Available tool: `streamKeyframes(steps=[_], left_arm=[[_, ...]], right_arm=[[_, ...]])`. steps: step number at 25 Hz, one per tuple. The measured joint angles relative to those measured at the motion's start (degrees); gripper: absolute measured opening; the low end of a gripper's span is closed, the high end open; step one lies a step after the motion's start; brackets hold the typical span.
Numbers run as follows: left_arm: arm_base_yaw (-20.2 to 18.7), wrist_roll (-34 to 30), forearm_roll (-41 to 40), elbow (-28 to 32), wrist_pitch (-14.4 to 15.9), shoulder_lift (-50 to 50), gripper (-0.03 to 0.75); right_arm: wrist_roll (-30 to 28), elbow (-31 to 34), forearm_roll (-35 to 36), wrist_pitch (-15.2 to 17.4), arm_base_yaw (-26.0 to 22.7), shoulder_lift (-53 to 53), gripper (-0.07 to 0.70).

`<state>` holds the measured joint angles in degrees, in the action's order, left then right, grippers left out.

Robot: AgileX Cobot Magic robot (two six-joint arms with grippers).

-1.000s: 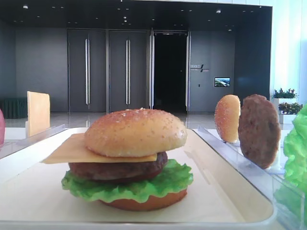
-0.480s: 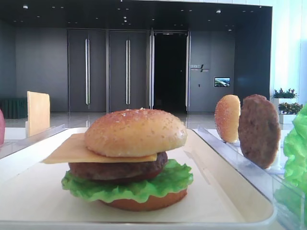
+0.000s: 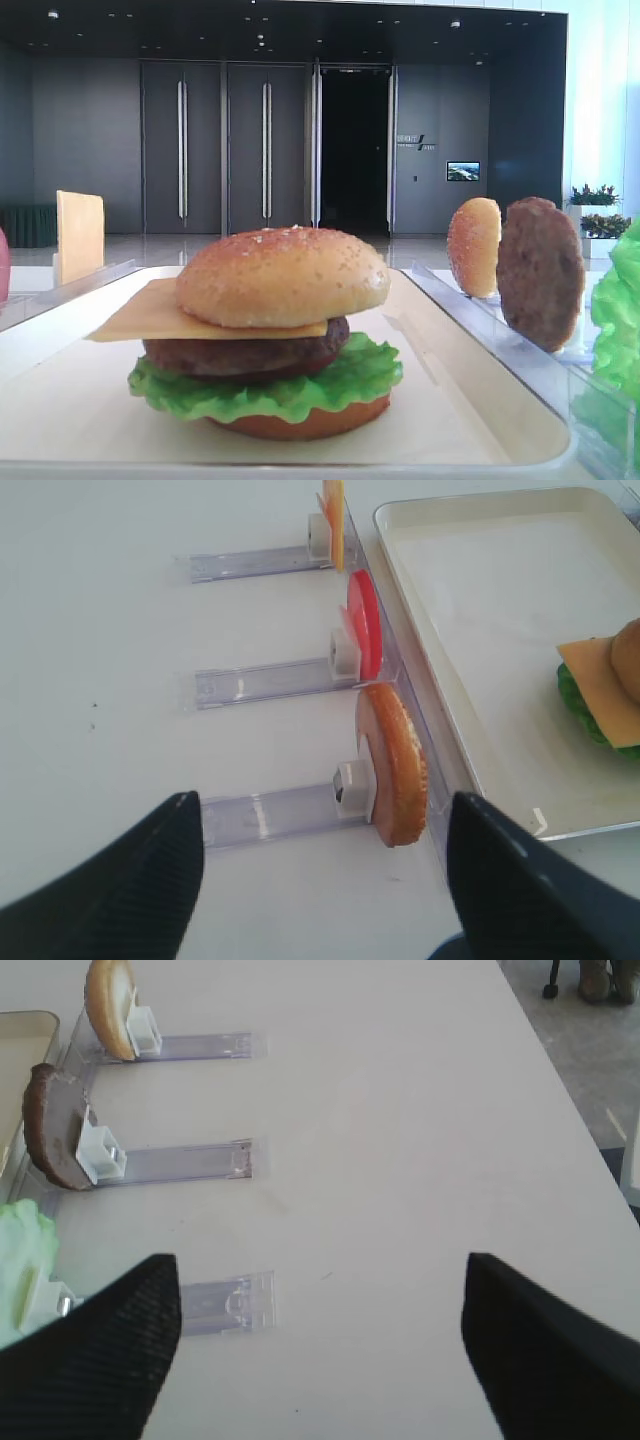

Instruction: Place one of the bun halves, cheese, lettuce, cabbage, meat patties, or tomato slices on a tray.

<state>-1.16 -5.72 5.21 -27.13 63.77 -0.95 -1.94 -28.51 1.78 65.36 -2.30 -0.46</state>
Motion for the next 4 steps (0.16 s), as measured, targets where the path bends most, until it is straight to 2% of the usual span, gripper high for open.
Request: streamKeyframes(steps=[4], left_arm=[[0.00,0.00,0.00,0.00,0.00,0.00,0.576]], right_arm=[[0.00,0.00,0.00,0.00,0.00,0.00,0.576]])
